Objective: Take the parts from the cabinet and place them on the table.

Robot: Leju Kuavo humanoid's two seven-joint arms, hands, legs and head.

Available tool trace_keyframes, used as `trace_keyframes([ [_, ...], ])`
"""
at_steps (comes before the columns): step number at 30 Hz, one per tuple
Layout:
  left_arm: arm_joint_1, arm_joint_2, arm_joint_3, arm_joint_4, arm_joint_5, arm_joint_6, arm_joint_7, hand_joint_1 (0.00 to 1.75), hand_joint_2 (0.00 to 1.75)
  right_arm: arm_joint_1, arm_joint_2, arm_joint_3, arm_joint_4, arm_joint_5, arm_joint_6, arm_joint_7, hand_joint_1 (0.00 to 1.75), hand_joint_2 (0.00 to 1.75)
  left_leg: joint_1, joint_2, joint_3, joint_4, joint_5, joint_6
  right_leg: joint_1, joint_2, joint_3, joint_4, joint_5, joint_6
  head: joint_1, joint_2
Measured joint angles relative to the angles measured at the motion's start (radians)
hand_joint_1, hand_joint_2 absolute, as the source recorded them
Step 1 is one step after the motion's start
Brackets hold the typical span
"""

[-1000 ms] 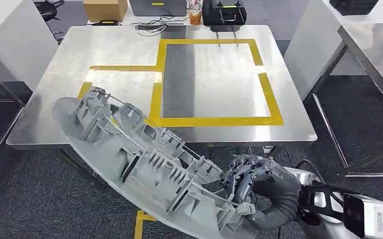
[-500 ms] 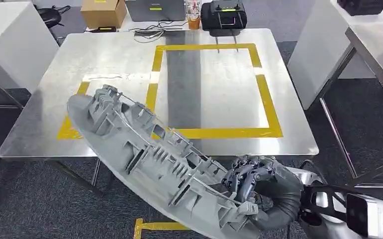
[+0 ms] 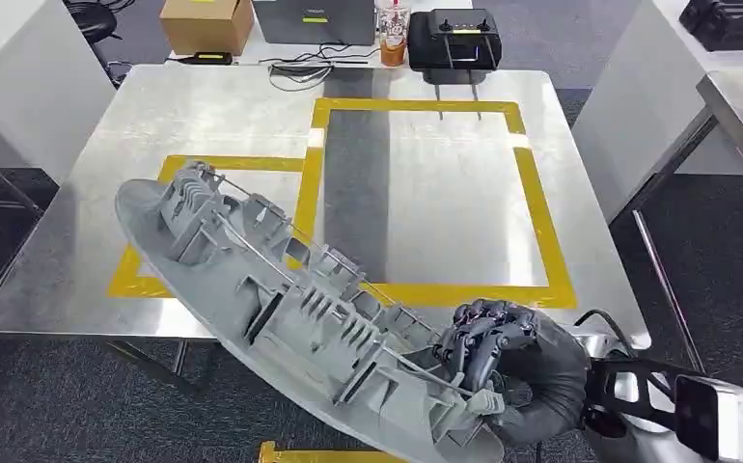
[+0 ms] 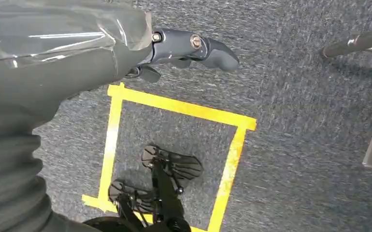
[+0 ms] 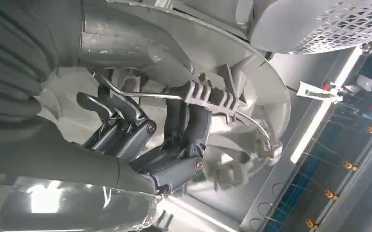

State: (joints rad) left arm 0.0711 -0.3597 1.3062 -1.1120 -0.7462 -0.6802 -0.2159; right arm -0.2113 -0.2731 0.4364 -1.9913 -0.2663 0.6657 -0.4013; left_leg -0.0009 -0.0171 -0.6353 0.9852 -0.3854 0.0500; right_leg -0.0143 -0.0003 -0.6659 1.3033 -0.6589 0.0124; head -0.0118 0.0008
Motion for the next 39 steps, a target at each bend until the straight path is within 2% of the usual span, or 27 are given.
trace_keyframes([
  [1,0.000,0.000,0.000,0.000,-0.001,0.001,0.000,0.00,1.75,0.000,0.000,0.000,0.002,0.001,0.000,0.000,1.75,1.75,0.000,-0.002,0.005,0.000,-0.005,-0.001,-0.002,0.000,-0.023,0.003,0.019,0.011,0.000,0.000],
  [2,0.000,0.000,0.001,0.001,-0.002,0.002,-0.001,0.00,1.75,0.000,0.000,0.000,0.004,0.004,-0.001,0.000,1.75,1.75,0.001,-0.005,0.011,0.001,-0.010,-0.005,-0.005,0.000,-0.021,-0.038,0.058,0.026,0.000,0.000],
  [4,0.000,-0.001,0.002,0.002,-0.003,0.001,-0.002,0.00,1.75,-0.001,0.000,0.001,0.005,0.010,-0.001,0.000,1.75,1.75,0.005,-0.011,0.024,0.013,-0.026,-0.015,-0.014,0.000,0.029,-0.206,0.163,0.060,0.001,0.000],
  [5,0.000,0.000,0.004,0.002,-0.002,0.002,-0.002,0.00,1.75,-0.005,-0.001,0.001,0.006,0.012,-0.001,0.002,1.75,1.75,0.003,-0.014,0.020,0.021,-0.034,-0.023,-0.019,-0.001,0.044,-0.261,0.191,0.066,0.002,0.000],
  [7,-0.003,0.000,0.012,0.002,-0.003,0.002,-0.005,0.00,1.75,-0.011,-0.001,0.002,0.010,0.024,-0.004,0.003,1.75,1.75,-0.004,-0.014,0.015,0.045,-0.054,-0.035,-0.014,-0.002,0.050,-0.263,0.197,0.020,0.001,0.000],
  [9,-0.002,-0.001,0.018,0.002,-0.003,0.002,-0.006,0.00,1.75,-0.016,-0.001,0.004,0.011,0.038,-0.008,0.003,1.75,1.75,0.001,-0.013,0.019,0.043,-0.057,-0.042,-0.009,-0.001,0.051,-0.263,0.197,0.005,0.002,0.000],
  [11,-0.003,-0.001,0.020,0.002,-0.003,0.003,-0.010,0.00,1.75,-0.026,0.000,0.008,0.012,0.071,-0.019,0.003,1.75,1.75,0.005,-0.001,0.010,0.067,-0.073,-0.054,-0.017,-0.001,0.059,-0.267,0.196,-0.005,0.001,0.000],
  [12,-0.004,-0.001,0.023,0.002,-0.003,0.004,-0.011,0.00,1.75,-0.033,0.000,0.009,0.012,0.092,-0.027,0.002,1.75,1.75,0.006,0.003,-0.011,0.115,-0.102,-0.060,-0.017,-0.001,0.063,-0.266,0.194,-0.013,-0.004,0.000],
  [14,-0.005,-0.001,0.028,0.002,-0.001,0.005,-0.011,0.00,1.75,-0.043,0.000,0.011,0.014,0.130,-0.044,0.004,1.75,1.75,0.011,0.005,-0.088,0.269,-0.173,-0.067,-0.014,-0.001,0.065,-0.266,0.191,-0.017,-0.004,0.000],
  [16,-0.003,-0.002,0.031,0.002,0.015,0.010,-0.011,0.00,1.75,-0.051,-0.001,0.012,0.022,0.216,-0.076,0.009,1.75,1.75,0.013,0.006,-0.144,0.365,-0.193,-0.067,-0.010,-0.001,0.067,-0.266,0.189,-0.019,-0.003,0.000],
  [17,-0.003,-0.002,0.031,0.002,0.022,0.011,-0.010,0.00,1.75,-0.056,-0.003,0.012,0.026,0.247,-0.094,0.014,1.75,1.75,0.013,0.007,-0.139,0.348,-0.174,-0.065,-0.010,-0.001,0.069,-0.266,0.188,-0.020,-0.004,0.000],
  [20,-0.003,0.000,0.031,0.002,0.035,0.013,-0.008,0.00,1.75,-0.072,-0.010,0.008,0.040,0.294,-0.114,0.016,1.75,1.75,0.009,0.009,-0.010,0.084,-0.041,-0.042,-0.007,0.000,0.082,-0.267,0.181,-0.017,-0.004,0.000],
  [21,-0.004,0.002,0.031,0.002,0.036,0.013,-0.008,0.00,1.75,-0.076,-0.011,0.007,0.044,0.298,-0.115,0.016,1.75,1.75,0.001,0.012,0.005,0.056,-0.057,-0.038,0.000,0.000,0.081,-0.265,0.178,-0.013,-0.002,0.000],
  [24,-0.001,0.002,0.031,0.002,0.037,0.014,-0.006,0.00,1.75,-0.078,-0.015,0.007,0.054,0.302,-0.116,0.016,1.75,1.75,-0.005,0.011,0.004,0.054,-0.056,-0.030,-0.004,-0.001,0.082,-0.274,0.178,0.001,-0.003,0.000],
  [25,0.000,0.002,0.031,0.002,0.040,0.015,-0.006,0.00,1.75,-0.082,-0.015,0.007,0.055,0.312,-0.121,0.016,1.75,1.75,-0.005,0.011,0.015,0.041,-0.050,-0.023,-0.001,-0.001,0.086,-0.279,0.178,0.009,-0.003,0.000],
  [26,0.001,0.002,0.031,0.002,0.047,0.018,-0.003,0.00,1.75,-0.085,-0.017,0.006,0.055,0.340,-0.132,0.016,1.75,1.75,0.007,0.011,0.027,0.023,-0.042,-0.017,-0.005,-0.001,0.080,-0.269,0.171,0.009,-0.002,0.000],
  [27,0.001,0.000,0.031,0.002,0.057,0.021,-0.002,0.00,1.75,-0.090,-0.022,0.006,0.057,0.373,-0.145,0.020,1.75,1.75,0.004,0.011,0.033,0.016,-0.040,-0.012,-0.001,0.000,0.065,-0.234,0.153,0.007,-0.002,0.000],
  [29,0.000,0.000,0.029,0.002,0.076,0.026,0.007,0.00,1.75,-0.103,-0.035,0.006,0.079,0.437,-0.170,0.033,1.75,1.75,0.002,0.011,0.035,0.016,-0.041,-0.006,-0.002,0.000,-0.016,-0.073,0.089,-0.003,-0.001,0.000],
  [30,0.002,0.000,0.028,0.002,0.088,0.028,0.010,0.00,1.75,-0.107,-0.044,0.005,0.099,0.469,-0.181,0.039,1.75,1.75,0.002,0.009,0.035,0.017,-0.042,-0.005,-0.001,0.000,-0.056,0.001,0.069,-0.001,-0.001,0.000],
  [31,0.004,0.000,0.028,0.002,0.098,0.031,0.014,0.00,1.75,-0.111,-0.054,0.002,0.124,0.492,-0.190,0.040,1.75,1.75,0.002,0.008,0.035,0.017,-0.043,-0.005,-0.002,0.000,-0.076,0.032,0.068,0.004,-0.001,0.000],
  [32,0.009,0.000,0.025,0.002,0.109,0.032,0.018,0.00,1.75,-0.115,-0.065,-0.002,0.149,0.509,-0.195,0.039,1.75,1.75,0.002,0.005,0.035,0.017,-0.043,-0.005,-0.004,0.000,-0.074,0.014,0.083,0.013,0.000,0.000],
  [33,0.013,0.000,0.020,0.002,0.121,0.033,0.022,0.00,1.75,-0.125,-0.075,-0.005,0.175,0.530,-0.200,0.040,1.75,1.75,0.002,0.003,0.036,0.018,-0.044,-0.007,-0.007,0.000,-0.048,-0.049,0.115,0.026,0.000,0.000],
  [34,0.017,0.000,0.015,0.002,0.131,0.034,0.026,0.00,1.75,-0.136,-0.081,-0.008,0.193,0.545,-0.203,0.045,1.75,1.75,0.003,0.002,0.037,0.020,-0.045,-0.008,-0.009,-0.001,-0.013,-0.126,0.148,0.035,0.000,0.000],
  [35,0.021,0.000,0.011,0.002,0.141,0.034,0.030,0.00,1.75,-0.153,-0.089,-0.010,0.218,0.565,-0.206,0.052,1.75,1.75,0.003,-0.001,0.037,0.026,-0.049,-0.014,-0.012,-0.001,0.043,-0.241,0.192,0.044,0.000,0.000],
  [37,0.029,0.000,0.000,0.000,0.167,0.035,0.039,0.00,1.75,-0.178,-0.108,-0.007,0.288,0.623,-0.224,0.062,1.75,1.75,-0.006,-0.003,0.031,0.034,-0.056,-0.024,-0.006,0.000,0.066,-0.280,0.202,0.027,-0.001,0.000],
  [38,0.036,0.000,-0.011,-0.006,0.184,0.036,0.044,0.00,1.75,-0.201,-0.120,-0.005,0.331,0.674,-0.241,0.077,1.75,1.75,-0.005,-0.003,0.030,0.036,-0.057,-0.028,-0.006,0.001,0.064,-0.279,0.203,0.014,0.000,0.000],
  [39,0.041,0.000,-0.019,-0.008,0.191,0.035,0.045,0.00,1.75,-0.225,-0.129,-0.002,0.368,0.709,-0.251,0.081,1.75,1.75,-0.004,-0.002,0.032,0.034,-0.056,-0.030,-0.003,0.001,0.064,-0.279,0.205,0.009,-0.003,0.000],
])
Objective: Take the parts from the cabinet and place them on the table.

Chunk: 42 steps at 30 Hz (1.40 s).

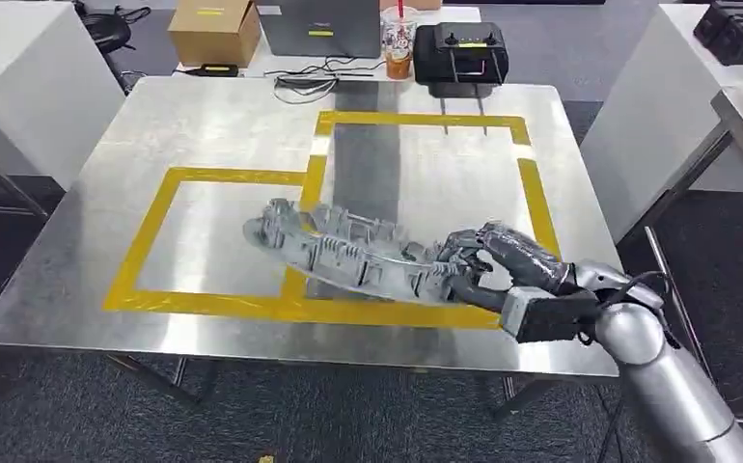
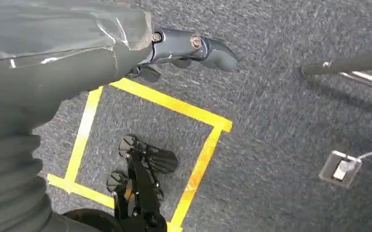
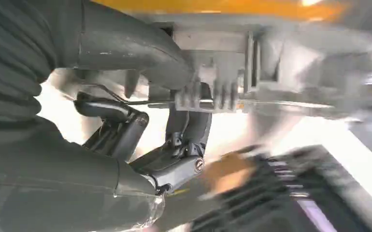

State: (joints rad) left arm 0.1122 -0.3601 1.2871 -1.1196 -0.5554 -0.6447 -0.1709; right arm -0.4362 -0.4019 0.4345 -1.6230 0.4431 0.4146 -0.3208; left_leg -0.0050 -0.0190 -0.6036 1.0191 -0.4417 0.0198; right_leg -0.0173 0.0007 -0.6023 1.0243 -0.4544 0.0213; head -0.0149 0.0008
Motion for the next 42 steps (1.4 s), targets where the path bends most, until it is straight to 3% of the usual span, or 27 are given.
trace_keyframes([
  [2,0.002,0.000,-0.007,0.000,-0.002,-0.005,0.000,0.00,1.75,-0.033,-0.012,0.013,0.085,0.077,-0.016,0.005,1.75,1.75,0.003,0.000,-0.001,0.002,-0.002,-0.005,-0.009,0.000,0.002,-0.003,0.004,-0.010,0.002,0.000],
  [3,0.002,-0.001,-0.008,-0.002,-0.023,-0.015,-0.008,0.00,1.75,-0.069,-0.020,0.031,0.147,0.130,-0.026,-0.002,1.75,1.75,0.005,0.003,-0.013,0.024,-0.017,-0.015,-0.012,-0.001,0.004,-0.004,0.005,-0.013,0.000,0.000],
  [6,-0.010,0.000,0.006,-0.001,-0.098,-0.040,-0.038,0.00,1.75,-0.161,-0.028,0.093,0.303,0.195,-0.040,-0.035,1.75,1.75,0.013,0.006,-0.110,0.224,-0.114,-0.030,-0.011,-0.001,0.003,-0.003,0.006,-0.020,-0.007,0.000],
  [7,-0.014,0.000,0.016,-0.001,-0.125,-0.051,-0.049,0.00,1.75,-0.191,-0.030,0.118,0.354,0.214,-0.049,-0.049,1.75,1.75,0.016,0.007,-0.152,0.305,-0.136,-0.034,-0.010,-0.003,0.003,-0.003,0.006,-0.020,-0.006,0.000],
  [8,-0.020,-0.001,0.033,0.000,-0.153,-0.060,-0.059,0.00,1.75,-0.221,-0.029,0.145,0.409,0.235,-0.059,-0.060,1.75,1.75,0.018,0.008,-0.166,0.325,-0.130,-0.035,-0.009,-0.002,0.003,-0.003,0.006,-0.020,-0.006,0.000],
  [9,-0.027,-0.002,0.050,0.002,-0.181,-0.069,-0.072,0.00,1.75,-0.251,-0.022,0.179,0.462,0.259,-0.070,-0.065,1.75,1.75,0.018,0.008,-0.154,0.294,-0.103,-0.034,-0.009,-0.002,0.004,-0.003,0.006,-0.020,-0.007,0.000],
  [10,-0.036,-0.002,0.065,0.002,-0.198,-0.074,-0.082,0.00,1.75,-0.279,-0.019,0.202,0.497,0.273,-0.074,-0.065,1.75,1.75,0.018,0.008,-0.119,0.220,-0.060,-0.031,-0.009,-0.001,0.006,-0.003,0.005,-0.019,-0.006,0.000],
  [12,-0.051,0.002,0.092,0.003,-0.234,-0.079,-0.104,0.00,1.75,-0.325,-0.004,0.257,0.577,0.297,-0.083,-0.068,1.75,1.75,0.017,0.009,-0.019,0.026,0.019,-0.019,-0.009,-0.002,0.011,-0.003,0.005,-0.018,-0.006,0.000],
  [13,-0.061,0.004,0.102,0.006,-0.249,-0.082,-0.111,0.00,1.75,-0.343,0.006,0.275,0.610,0.304,-0.091,-0.068,1.75,1.75,0.010,0.009,-0.012,0.007,0.002,-0.017,-0.003,-0.002,0.008,-0.004,0.005,-0.015,-0.006,0.000],
  [16,-0.073,0.008,0.131,0.013,-0.277,-0.083,-0.131,0.00,1.75,-0.393,0.038,0.333,0.707,0.329,-0.104,-0.070,1.75,1.75,0.002,0.011,-0.012,0.005,0.006,-0.002,-0.007,-0.002,0.008,-0.011,0.008,0.002,-0.006,0.000],
  [17,-0.078,0.008,0.138,0.015,-0.283,-0.083,-0.136,0.00,1.75,-0.405,0.044,0.348,0.734,0.342,-0.111,-0.074,1.75,1.75,0.002,0.011,0.000,-0.007,0.013,0.007,-0.005,-0.002,0.012,-0.017,0.010,0.010,-0.006,0.000],
  [18,-0.082,0.009,0.143,0.018,-0.289,-0.083,-0.141,0.00,1.75,-0.414,0.052,0.362,0.763,0.361,-0.122,-0.082,1.75,1.75,0.012,0.012,0.009,-0.023,0.024,0.014,-0.007,-0.003,0.004,-0.004,0.003,0.010,-0.004,0.000],
  [19,-0.085,0.010,0.147,0.021,-0.294,-0.082,-0.148,0.00,1.75,-0.428,0.058,0.378,0.791,0.374,-0.136,-0.090,1.75,1.75,0.010,0.011,0.012,-0.032,0.028,0.022,-0.004,-0.002,-0.013,0.029,-0.016,0.006,-0.002,0.000],
  [21,-0.093,0.015,0.156,0.032,-0.307,-0.079,-0.156,0.00,1.75,-0.457,0.072,0.416,0.849,0.415,-0.167,-0.098,1.75,1.75,0.008,0.010,0.009,-0.032,0.029,0.024,-0.004,-0.001,-0.089,0.181,-0.077,-0.006,-0.002,0.000],
  [23,-0.097,0.018,0.163,0.042,-0.322,-0.079,-0.170,0.00,1.75,-0.467,0.089,0.454,0.905,0.449,-0.202,-0.107,1.75,1.75,0.005,0.009,0.009,-0.031,0.028,0.026,-0.004,-0.002,-0.149,0.295,-0.104,-0.002,-0.002,0.000],
  [24,-0.098,0.020,0.167,0.047,-0.332,-0.082,-0.179,0.00,1.75,-0.470,0.103,0.474,0.937,0.469,-0.225,-0.113,1.75,1.75,0.005,0.009,0.010,-0.030,0.027,0.025,-0.005,-0.002,-0.146,0.280,-0.090,0.006,-0.003,0.000],
  [25,-0.100,0.021,0.168,0.050,-0.338,-0.086,-0.187,0.00,1.75,-0.476,0.113,0.485,0.956,0.479,-0.241,-0.118,1.75,1.75,0.006,0.009,0.010,-0.029,0.027,0.025,-0.007,-0.002,-0.121,0.221,-0.061,0.015,-0.001,0.000],
  [27,-0.105,0.023,0.169,0.054,-0.354,-0.092,-0.203,0.00,1.75,-0.498,0.133,0.502,0.990,0.495,-0.267,-0.120,1.75,1.75,0.006,0.009,0.009,-0.021,0.022,0.017,-0.010,-0.002,-0.030,0.030,0.013,0.032,-0.001,0.000],
  [29,-0.111,0.028,0.171,0.058,-0.371,-0.097,-0.222,0.00,1.75,-0.521,0.159,0.518,1.021,0.509,-0.286,-0.119,1.75,1.75,-0.001,0.009,0.002,-0.009,0.013,0.005,-0.004,0.000,-0.007,-0.015,0.023,0.010,-0.004,0.000],
  [31,-0.111,0.030,0.172,0.061,-0.390,-0.101,-0.242,0.00,1.75,-0.532,0.182,0.530,1.048,0.520,-0.296,-0.116,1.75,1.75,0.003,0.010,0.002,-0.013,0.014,-0.003,0.003,0.001,-0.007,-0.013,0.022,-0.002,-0.002,0.000],
  [33,-0.111,0.031,0.172,0.063,-0.405,-0.104,-0.256,0.00,1.75,-0.541,0.208,0.540,1.070,0.529,-0.303,-0.115,1.75,1.75,0.007,0.012,-0.005,-0.005,0.007,-0.016,-0.008,0.002,-0.005,-0.017,0.027,-0.014,-0.002,0.000],
  [35,-0.111,0.032,0.171,0.065,-0.420,-0.103,-0.265,0.00,1.75,-0.551,0.234,0.546,1.087,0.532,-0.308,-0.114,1.75,1.75,0.011,0.014,-0.046,0.089,-0.052,-0.030,-0.009,0.003,-0.004,-0.017,0.026,-0.023,-0.007,0.000],
  [37,-0.111,0.034,0.170,0.067,-0.431,-0.104,-0.271,0.00,1.75,-0.555,0.257,0.552,1.108,0.536,-0.308,-0.114,1.75,1.75,0.016,0.014,-0.123,0.251,-0.118,-0.038,-0.007,0.003,-0.004,-0.016,0.026,-0.023,-0.007,0.000],
  [38,-0.111,0.033,0.170,0.068,-0.432,-0.108,-0.272,0.00,1.75,-0.555,0.268,0.555,1.116,0.538,-0.309,-0.114,1.75,1.75,0.017,0.014,-0.150,0.300,-0.129,-0.039,-0.007,0.003,-0.004,-0.016,0.026,-0.024,-0.007,0.000],
  [39,-0.111,0.032,0.170,0.069,-0.442,-0.111,-0.273,0.00,1.75,-0.555,0.277,0.559,1.124,0.540,-0.311,-0.114,1.75,1.75,0.018,0.014,-0.155,0.302,-0.116,-0.039,-0.007,0.003,-0.004,-0.016,0.026,-0.023,-0.007,0.000],
  [40,-0.111,0.032,0.170,0.068,-0.452,-0.115,-0.275,0.00,1.75,-0.555,0.286,0.561,1.129,0.543,-0.316,-0.114,1.75,1.75,0.018,0.014,-0.135,0.255,-0.084,-0.037,-0.007,0.004,-0.003,-0.016,0.025,-0.023,-0.007,0.000],
  [42,-0.110,0.034,0.170,0.067,-0.466,-0.120,-0.278,0.00,1.75,-0.562,0.302,0.561,1.137,0.546,-0.326,-0.114,1.75,1.75,0.018,0.014,-0.046,0.074,0.003,-0.029,-0.007,0.006,-0.001,-0.016,0.025,-0.023,-0.007,0.000],
])
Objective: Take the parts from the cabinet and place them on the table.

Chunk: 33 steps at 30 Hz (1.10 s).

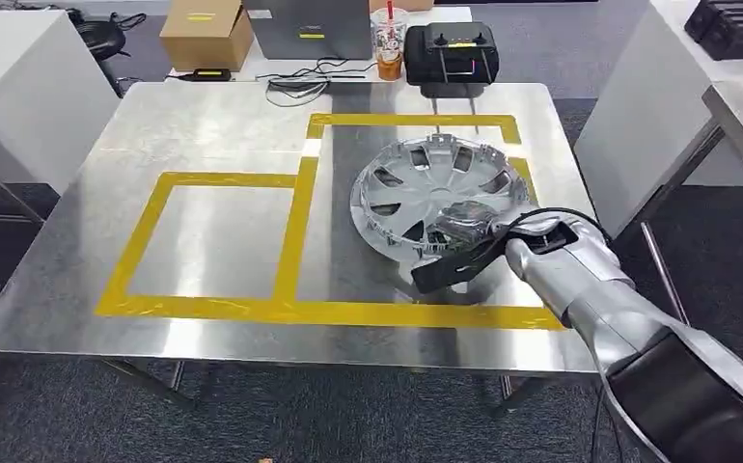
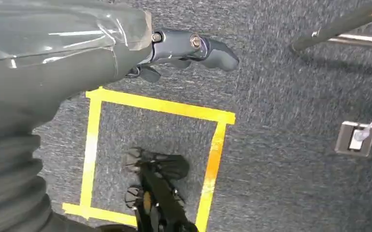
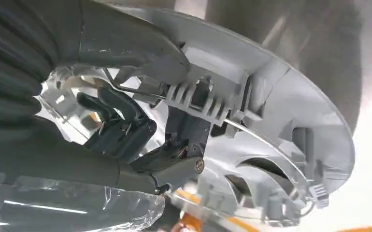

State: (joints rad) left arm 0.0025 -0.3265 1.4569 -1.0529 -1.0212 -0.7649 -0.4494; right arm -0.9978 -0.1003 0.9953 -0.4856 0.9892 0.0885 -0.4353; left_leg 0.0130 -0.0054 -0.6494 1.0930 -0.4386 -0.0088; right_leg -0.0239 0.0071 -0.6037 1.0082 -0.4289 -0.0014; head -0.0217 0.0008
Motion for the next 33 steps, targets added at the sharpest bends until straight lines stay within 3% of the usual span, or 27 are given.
trace_keyframes([
  [1,0.000,0.002,0.000,-0.001,-0.007,-0.002,-0.004,0.00,1.75,-0.005,0.005,0.000,0.002,0.000,-0.003,0.000,1.75,1.75,-0.001,0.000,0.035,-0.070,0.015,0.006,0.000,0.001,0.000,0.000,0.000,0.001,0.000,0.000],
  [2,-0.001,0.002,-0.001,-0.002,-0.015,-0.005,-0.008,0.00,1.75,-0.009,0.008,-0.001,0.005,0.001,-0.006,0.000,1.75,1.75,-0.007,0.000,0.045,-0.081,0.005,0.008,0.010,0.001,-0.005,0.001,-0.001,0.004,0.000,0.000],
  [5,0.000,0.005,-0.005,-0.002,-0.045,-0.009,-0.028,0.00,1.75,-0.011,0.014,-0.003,0.013,0.007,-0.013,0.000,1.75,1.75,-0.013,-0.001,0.043,-0.080,0.007,0.023,0.004,0.001,-0.004,-0.006,0.004,0.021,0.001,0.000],
  [6,0.000,0.007,-0.006,-0.002,-0.053,-0.007,-0.036,0.00,1.75,-0.011,0.014,-0.006,0.013,0.008,-0.014,0.000,1.75,1.75,-0.007,0.000,0.052,-0.096,0.018,0.035,0.006,0.001,-0.007,-0.003,0.002,0.027,0.001,0.000],
  [7,0.000,0.008,-0.008,-0.001,-0.062,-0.003,-0.043,0.00,1.75,-0.012,0.011,-0.010,0.015,0.009,-0.015,0.000,0.00,0.00,-0.006,0.002,0.054,-0.102,0.022,0.040,0.005,0.000,-0.018,0.015,-0.009,0.026,0.003,0.000],
  [8,0.000,0.010,-0.013,0.001,-0.071,0.002,-0.051,0.00,1.75,-0.016,0.010,-0.014,0.017,0.010,-0.015,0.000,0.00,0.00,-0.006,0.002,0.054,-0.103,0.023,0.046,0.006,0.000,-0.041,0.065,-0.037,0.019,0.005,0.000],
  [10,0.000,0.016,-0.022,0.010,-0.081,0.009,-0.065,0.00,1.75,-0.015,0.009,-0.022,0.022,0.011,-0.015,0.000,0.00,0.00,-0.008,0.003,0.053,-0.103,0.022,0.047,0.007,0.000,-0.124,0.242,-0.106,0.009,0.005,0.000],
  [11,-0.001,0.020,-0.026,0.017,-0.090,0.012,-0.069,0.00,1.75,-0.013,0.009,-0.024,0.026,0.011,-0.015,0.000,0.00,0.00,-0.009,0.003,0.053,-0.102,0.022,0.048,0.006,0.000,-0.156,0.309,-0.124,0.011,0.004,0.000],
  [12,0.000,0.023,-0.032,0.024,-0.093,0.014,-0.071,0.00,1.75,-0.010,0.009,-0.026,0.029,0.011,-0.015,0.000,0.00,0.00,-0.009,0.002,0.053,-0.102,0.022,0.048,0.006,0.000,-0.164,0.324,-0.123,0.017,0.004,0.000],
  [13,0.000,0.026,-0.035,0.030,-0.101,0.020,-0.073,0.00,1.75,-0.010,0.009,-0.030,0.031,0.011,-0.015,0.002,0.00,0.00,-0.009,0.001,0.054,-0.101,0.022,0.048,0.006,0.000,-0.149,0.292,-0.106,0.025,0.005,0.000],
  [15,0.000,0.031,-0.042,0.047,-0.111,0.028,-0.079,0.00,1.75,-0.014,0.009,-0.040,0.034,0.010,-0.015,0.004,0.00,0.00,-0.009,-0.001,0.055,-0.098,0.020,0.044,0.004,-0.002,-0.063,0.118,-0.038,0.043,0.006,0.000],
  [16,0.000,0.034,-0.047,0.055,-0.114,0.037,-0.083,0.00,0.00,-0.017,0.010,-0.048,0.035,0.010,-0.015,0.005,0.00,0.00,-0.010,-0.001,0.053,-0.092,0.016,0.039,0.002,-0.004,-0.015,0.023,-0.010,0.047,0.006,0.000],
  [17,-0.001,0.041,-0.051,0.061,-0.121,0.044,-0.086,0.00,0.00,-0.019,0.010,-0.053,0.037,0.008,-0.015,0.005,0.00,0.00,-0.019,-0.002,0.047,-0.082,0.009,0.031,0.009,-0.002,-0.002,0.005,-0.008,0.033,0.005,0.000],
  [20,-0.001,0.047,-0.060,0.074,-0.130,0.055,-0.093,0.00,0.00,-0.013,0.011,-0.065,0.043,0.006,-0.015,0.006,0.00,0.00,-0.012,-0.002,0.048,-0.085,0.011,0.021,0.014,-0.001,-0.005,0.005,-0.006,0.015,0.004,0.000],
  [22,0.000,0.054,-0.063,0.082,-0.133,0.059,-0.097,0.00,0.00,-0.014,0.012,-0.077,0.046,0.001,-0.018,0.008,0.00,0.00,-0.009,0.000,0.039,-0.071,-0.004,0.011,0.002,0.000,0.000,0.000,-0.002,0.004,0.005,0.000],
  [24,-0.001,0.060,-0.063,0.091,-0.134,0.066,-0.101,0.00,0.00,-0.012,0.015,-0.091,0.047,-0.011,-0.029,0.010,0.00,0.00,-0.005,0.000,-0.009,0.035,-0.064,-0.001,0.000,0.001,0.001,0.000,-0.003,-0.005,-0.003,0.000],
  [25,-0.002,0.064,-0.064,0.097,-0.135,0.066,-0.101,0.00,0.00,-0.004,0.016,-0.103,0.047,-0.025,-0.047,0.014,0.00,0.00,-0.003,0.000,-0.058,0.135,-0.107,-0.006,0.002,0.001,0.001,0.000,-0.003,-0.005,-0.003,0.000],
  [26,-0.002,0.064,-0.064,0.101,-0.133,0.066,-0.101,0.00,0.00,0.003,0.017,-0.113,0.047,-0.036,-0.066,0.016,0.00,0.00,-0.001,0.000,-0.090,0.198,-0.127,-0.009,0.002,0.000,0.001,0.000,-0.003,-0.006,-0.003,0.000],
  [27,-0.002,0.062,-0.064,0.104,-0.130,0.057,-0.100,0.00,0.00,0.016,0.020,-0.133,0.045,-0.055,-0.103,0.019,0.00,0.00,0.000,0.000,-0.114,0.238,-0.128,-0.010,0.003,0.000,0.001,0.000,-0.004,-0.006,-0.003,0.000],
  [28,-0.001,0.059,-0.063,0.103,-0.126,0.046,-0.098,0.00,0.00,0.030,0.022,-0.150,0.037,-0.066,-0.133,0.022,0.00,0.00,0.001,0.001,-0.106,0.215,-0.106,-0.008,0.003,0.000,0.001,0.000,-0.004,-0.006,-0.003,0.000],
  [29,-0.001,0.051,-0.061,0.095,-0.120,0.026,-0.090,0.00,0.00,0.048,0.022,-0.181,0.005,-0.082,-0.173,0.031,0.00,0.00,0.001,0.001,-0.080,0.158,-0.071,-0.006,0.003,0.001,0.002,0.000,-0.004,-0.006,-0.003,0.000],
  [31,0.000,0.029,-0.055,0.052,-0.118,-0.022,-0.082,0.00,0.00,0.109,0.015,-0.275,-0.140,-0.101,-0.212,0.061,0.00,0.00,0.000,0.001,0.019,-0.036,0.016,0.004,0.003,0.004,0.006,0.000,-0.006,-0.003,-0.003,0.000],
  [32,-0.001,0.024,-0.052,0.043,-0.118,-0.031,-0.082,0.00,0.00,0.147,0.011,-0.322,-0.225,-0.101,-0.210,0.071,0.00,0.00,-0.005,-0.001,0.043,-0.077,0.004,0.007,0.008,0.004,0.005,0.000,-0.007,0.000,-0.003,0.000],
  [33,-0.001,0.017,-0.052,0.038,-0.119,-0.035,-0.086,0.00,0.00,0.191,0.002,-0.373,-0.314,-0.098,-0.198,0.077,0.00,0.00,-0.009,-0.002,0.047,-0.081,0.005,0.013,0.011,0.002,0.003,0.000,-0.008,0.004,-0.002,0.000],
])
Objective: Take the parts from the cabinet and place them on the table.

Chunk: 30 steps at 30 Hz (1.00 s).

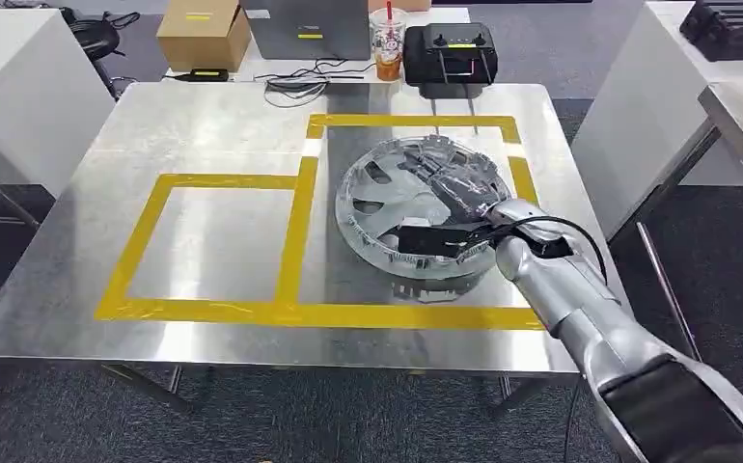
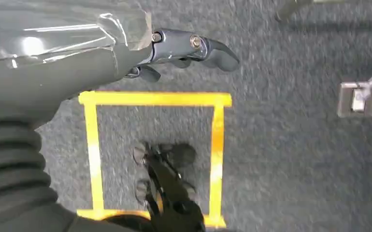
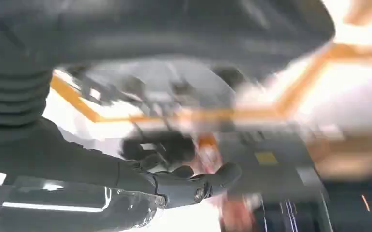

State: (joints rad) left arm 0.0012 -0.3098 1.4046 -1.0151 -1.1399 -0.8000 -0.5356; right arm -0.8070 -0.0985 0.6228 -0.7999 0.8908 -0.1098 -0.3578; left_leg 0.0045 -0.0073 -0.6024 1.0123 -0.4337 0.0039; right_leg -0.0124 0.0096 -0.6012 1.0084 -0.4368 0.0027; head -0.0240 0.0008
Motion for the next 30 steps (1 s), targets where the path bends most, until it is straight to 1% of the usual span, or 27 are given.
trace_keyframes([
  [2,0.006,-0.008,0.000,-0.006,-0.003,0.000,-0.015,0.00,0.00,0.096,-0.003,-0.092,-0.171,0.019,0.026,-0.006,0.00,0.00,-0.003,-0.003,-0.001,0.003,-0.002,0.007,-0.003,-0.004,0.003,-0.003,-0.002,0.010,0.000,0.000],
  [3,0.007,-0.010,0.000,-0.007,-0.005,0.008,-0.031,0.00,0.00,0.169,-0.003,-0.170,-0.310,0.031,0.042,-0.027,0.00,0.00,-0.004,-0.009,0.003,-0.005,0.002,0.015,-0.002,-0.008,0.009,-0.011,0.000,0.018,-0.001,0.000],
  [4,0.007,-0.011,0.000,-0.007,-0.003,0.013,-0.040,0.00,0.00,0.219,-0.004,-0.220,-0.399,0.034,0.040,-0.043,0.00,0.00,0.005,-0.010,0.012,-0.020,0.010,0.026,-0.001,-0.011,0.010,-0.012,-0.006,0.023,0.000,0.000],
  [5,0.007,-0.017,0.002,-0.006,0.004,0.018,-0.054,0.00,0.00,0.278,-0.005,-0.299,-0.518,0.034,0.033,-0.075,0.00,0.00,0.004,-0.013,0.018,-0.030,0.013,0.032,-0.003,-0.010,-0.004,0.022,-0.028,0.018,0.003,0.000],
  [6,0.006,-0.018,0.004,-0.006,0.011,0.019,-0.058,0.00,0.00,0.323,-0.009,-0.360,-0.610,0.031,0.033,-0.090,0.00,0.00,0.003,-0.014,0.017,-0.029,0.019,0.039,-0.004,-0.010,-0.037,0.096,-0.067,0.009,0.004,0.000],
  [7,0.006,-0.018,0.006,-0.006,0.015,0.019,-0.058,0.00,0.00,0.360,-0.013,-0.400,-0.671,0.027,0.031,-0.099,0.00,0.00,0.002,-0.016,0.017,-0.029,0.019,0.039,-0.003,-0.010,-0.067,0.165,-0.098,0.005,0.005,0.000],
  [8,0.005,-0.021,0.009,-0.006,0.019,0.015,-0.058,0.00,0.00,0.415,-0.015,-0.450,-0.742,0.024,0.022,-0.114,0.00,0.00,0.000,-0.018,0.016,-0.028,0.019,0.039,-0.003,-0.009,-0.113,0.264,-0.137,0.003,0.006,0.000],
  [9,0.006,-0.024,0.015,-0.008,0.023,0.011,-0.058,0.00,0.00,0.461,-0.014,-0.496,-0.806,0.022,0.011,-0.126,0.00,0.00,-0.002,-0.018,0.016,-0.028,0.019,0.039,-0.003,-0.010,-0.140,0.320,-0.151,0.007,0.006,0.000],
  [10,0.005,-0.028,0.022,-0.009,0.031,0.010,-0.058,0.00,0.00,0.504,-0.013,-0.533,-0.856,0.023,0.000,-0.135,0.00,0.00,-0.003,-0.018,0.016,-0.028,0.019,0.039,-0.003,-0.010,-0.141,0.320,-0.147,0.012,0.005,0.000],
  [11,0.005,-0.031,0.026,-0.013,0.037,0.010,-0.058,0.00,0.00,0.560,-0.014,-0.572,-0.907,0.023,-0.016,-0.140,0.00,0.00,-0.003,-0.018,0.015,-0.028,0.019,0.039,-0.003,-0.010,-0.112,0.268,-0.125,0.023,0.006,0.000],
  [12,0.005,-0.033,0.029,-0.015,0.044,0.011,-0.058,0.00,0.00,0.602,-0.015,-0.625,-0.961,0.018,-0.037,-0.147,0.00,0.00,-0.003,-0.018,0.016,-0.028,0.018,0.039,-0.003,-0.010,-0.067,0.184,-0.096,0.033,0.006,0.000],
  [13,0.005,-0.034,0.033,-0.016,0.052,0.014,-0.057,0.00,0.00,0.646,-0.016,-0.665,-0.994,0.008,-0.049,-0.154,0.00,0.00,-0.003,-0.018,0.015,-0.025,0.018,0.038,-0.004,-0.011,-0.004,0.070,-0.062,0.040,0.006,0.000],
  [14,0.005,-0.035,0.037,-0.020,0.060,0.016,-0.055,0.00,0.00,0.688,-0.018,-0.706,-1.026,0.003,-0.055,-0.154,0.00,0.00,-0.003,-0.018,0.014,-0.021,0.017,0.036,-0.004,-0.015,0.046,-0.021,-0.041,0.038,0.006,0.000],
  [15,0.006,-0.036,0.040,-0.024,0.066,0.017,-0.053,0.00,0.00,0.735,-0.019,-0.739,-1.050,0.002,-0.058,-0.154,0.00,0.00,-0.011,-0.019,0.013,-0.019,0.015,0.031,0.003,-0.014,0.042,-0.013,-0.030,0.029,0.004,0.000],
  [16,0.006,-0.037,0.043,-0.029,0.072,0.019,-0.051,0.00,0.00,0.785,-0.020,-0.773,-1.079,0.003,-0.061,-0.154,0.00,0.00,-0.009,-0.018,0.013,-0.012,0.011,0.026,0.002,-0.013,0.043,-0.018,-0.025,0.020,0.005,0.000],
  [18,0.013,-0.039,0.048,-0.037,0.078,0.023,-0.047,0.00,0.00,0.888,-0.017,-0.843,-1.121,0.015,-0.058,-0.145,0.00,0.00,-0.007,-0.019,0.013,-0.015,0.015,0.018,0.008,-0.012,0.046,-0.015,-0.022,0.009,0.004,0.000],
  [19,0.017,-0.039,0.049,-0.041,0.083,0.026,-0.047,0.00,0.00,0.928,-0.011,-0.872,-1.133,0.020,-0.051,-0.140,0.00,0.00,-0.006,-0.019,0.010,-0.012,0.016,0.014,0.002,-0.013,0.042,-0.019,-0.016,0.000,0.005,0.000],
  [20,0.020,-0.039,0.051,-0.046,0.086,0.027,-0.044,0.00,0.00,0.961,-0.002,-0.900,-1.144,0.029,-0.036,-0.136,0.00,0.00,-0.003,-0.014,0.006,0.000,-0.001,0.009,-0.003,-0.014,0.041,-0.020,-0.011,-0.007,0.005,0.000],
  [21,0.023,-0.040,0.052,-0.048,0.090,0.027,-0.043,0.00,0.00,0.998,0.012,-0.935,-1.154,0.044,-0.018,-0.135,0.00,0.00,-0.002,-0.008,-0.006,0.043,-0.053,0.001,-0.003,-0.014,0.036,-0.020,-0.006,-0.013,0.001,0.000],
  [23,0.025,-0.041,0.051,-0.051,0.098,0.027,-0.040,0.00,0.00,1.050,0.046,-0.995,-1.164,0.087,0.022,-0.137,0.00,0.00,0.003,-0.004,-0.055,0.200,-0.161,-0.010,-0.001,-0.016,0.022,-0.019,0.003,-0.018,0.000,0.000],
  [24,0.027,-0.041,0.051,-0.052,0.105,0.027,-0.038,0.00,0.00,1.064,0.063,-1.022,-1.164,0.108,0.045,-0.140,0.00,0.00,0.004,-0.004,-0.073,0.265,-0.195,-0.012,-0.001,-0.016,0.013,-0.019,0.009,-0.019,0.000,0.000],
  [25,0.027,-0.041,0.050,-0.053,0.110,0.028,-0.036,0.00,0.00,1.072,0.078,-1.046,-1.164,0.116,0.065,-0.146,0.00,0.00,0.005,-0.003,-0.074,0.293,-0.208,-0.013,0.000,-0.016,0.006,-0.018,0.015,-0.018,0.000,0.000],
  [26,0.029,-0.042,0.050,-0.055,0.122,0.029,-0.030,0.00,0.00,1.079,0.100,-1.080,-1.165,0.125,0.095,-0.158,0.00,0.00,0.006,-0.002,-0.049,0.277,-0.202,-0.011,0.002,-0.015,-0.005,-0.018,0.024,-0.018,0.000,0.000],
  [27,0.032,-0.042,0.047,-0.057,0.136,0.031,-0.024,0.00,0.00,1.082,0.122,-1.117,-1.166,0.144,0.128,-0.173,0.00,0.00,0.005,-0.001,-0.004,0.218,-0.180,-0.007,0.004,-0.014,-0.013,-0.018,0.031,-0.018,0.000,0.000],
  [28,0.033,-0.042,0.044,-0.059,0.150,0.035,-0.017,0.00,0.00,1.083,0.143,-1.150,-1.168,0.163,0.158,-0.188,0.00,0.00,0.004,-0.001,0.052,0.138,-0.155,0.000,0.007,-0.013,-0.020,-0.018,0.038,-0.017,-0.001,0.000],
  [29,0.034,-0.042,0.038,-0.063,0.170,0.039,-0.006,0.00,0.00,1.085,0.167,-1.191,-1.171,0.182,0.191,-0.210,0.00,0.00,-0.001,0.000,0.140,0.010,-0.124,0.016,0.010,-0.010,-0.027,-0.019,0.049,-0.015,0.000,0.000],
  [30,0.036,-0.039,0.030,-0.072,0.197,0.048,0.010,0.00,0.00,1.084,0.196,-1.241,-1.172,0.201,0.223,-0.231,0.00,0.00,-0.007,0.000,0.165,-0.043,-0.131,0.024,0.009,-0.012,-0.026,-0.020,0.056,-0.010,0.001,0.000],
])
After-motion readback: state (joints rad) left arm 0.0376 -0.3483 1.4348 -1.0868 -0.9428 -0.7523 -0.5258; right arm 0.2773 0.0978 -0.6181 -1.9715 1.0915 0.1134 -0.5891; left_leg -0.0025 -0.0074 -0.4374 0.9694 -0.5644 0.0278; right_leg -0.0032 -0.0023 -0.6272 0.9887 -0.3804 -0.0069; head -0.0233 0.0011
